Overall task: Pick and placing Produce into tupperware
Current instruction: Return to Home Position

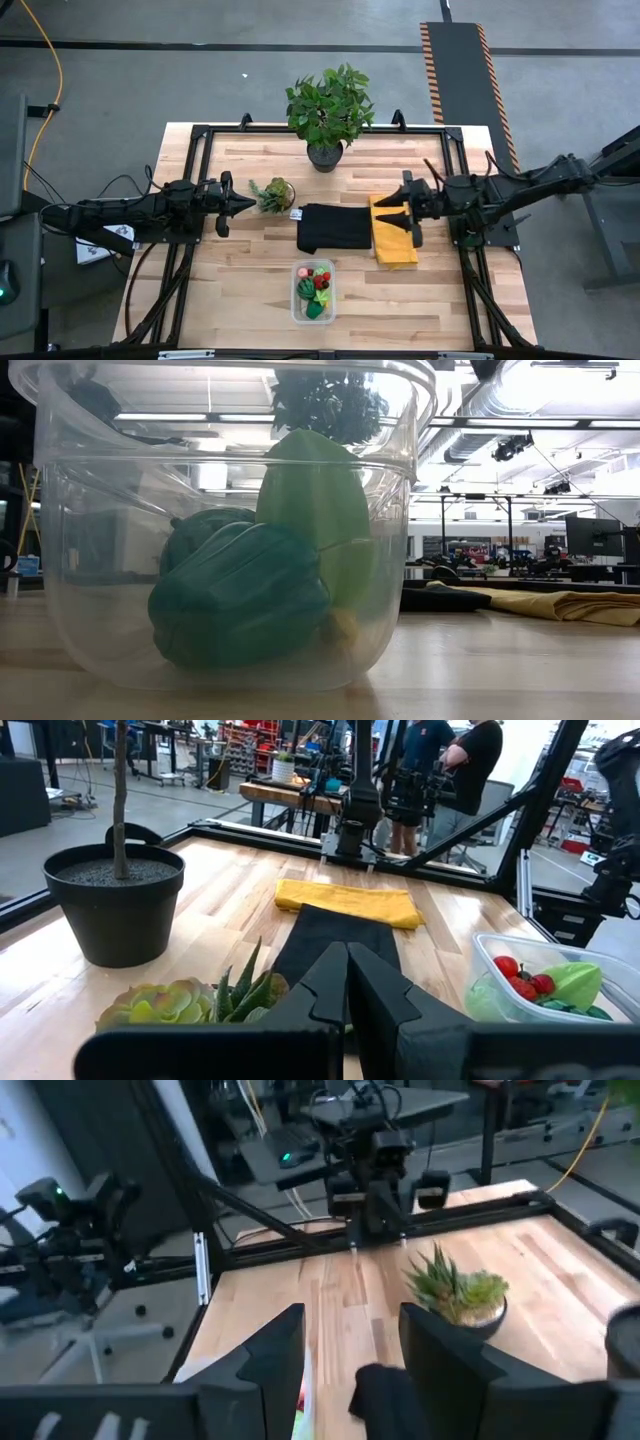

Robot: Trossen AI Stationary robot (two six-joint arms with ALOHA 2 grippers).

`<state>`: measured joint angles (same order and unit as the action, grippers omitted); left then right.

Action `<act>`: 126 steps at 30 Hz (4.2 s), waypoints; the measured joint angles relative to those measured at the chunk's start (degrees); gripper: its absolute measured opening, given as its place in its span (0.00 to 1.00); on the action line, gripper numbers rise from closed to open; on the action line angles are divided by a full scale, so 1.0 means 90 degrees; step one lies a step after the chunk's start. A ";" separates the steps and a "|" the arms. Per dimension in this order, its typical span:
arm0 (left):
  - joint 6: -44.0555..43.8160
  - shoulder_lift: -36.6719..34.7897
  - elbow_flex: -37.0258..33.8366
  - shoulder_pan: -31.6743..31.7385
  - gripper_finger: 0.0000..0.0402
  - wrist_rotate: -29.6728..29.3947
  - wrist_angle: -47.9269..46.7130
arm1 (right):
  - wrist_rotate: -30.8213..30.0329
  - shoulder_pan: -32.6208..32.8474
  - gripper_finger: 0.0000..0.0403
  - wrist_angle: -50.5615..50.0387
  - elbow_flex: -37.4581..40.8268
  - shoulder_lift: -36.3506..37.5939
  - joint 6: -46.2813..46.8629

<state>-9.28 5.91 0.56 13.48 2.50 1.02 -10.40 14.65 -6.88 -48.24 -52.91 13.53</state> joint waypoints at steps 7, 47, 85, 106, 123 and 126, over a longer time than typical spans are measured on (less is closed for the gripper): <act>0.0001 0.0000 0.0000 0.0000 0.01 0.0001 -0.0002 | 0.0003 -0.0414 0.38 0.1056 0.1840 0.1381 0.0233; -0.0002 0.0000 0.0000 0.0000 0.01 -0.0001 -0.0002 | 0.1846 -0.1624 0.38 0.2722 0.5296 0.4721 -0.1025; -0.0001 0.0002 0.0000 0.0002 0.01 -0.0002 -0.0002 | 0.1890 -0.1624 0.38 0.0967 0.5303 0.5837 -0.1174; 0.0000 0.0002 0.0000 0.0001 0.01 -0.0001 -0.0002 | 0.1891 -0.1624 0.38 0.0967 0.5305 0.5837 -0.1174; -0.0001 0.0002 0.0000 0.0001 0.01 -0.0002 -0.0002 | 0.1890 -0.1624 0.38 0.0967 0.5308 0.5837 -0.1174; -0.0001 0.0002 0.0000 0.0002 0.01 -0.0001 -0.0001 | 0.1892 -0.1624 0.38 0.0967 0.5308 0.5837 -0.1174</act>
<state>-9.29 5.93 0.56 13.50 2.49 1.01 6.62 0.03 1.83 -0.47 -0.38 2.96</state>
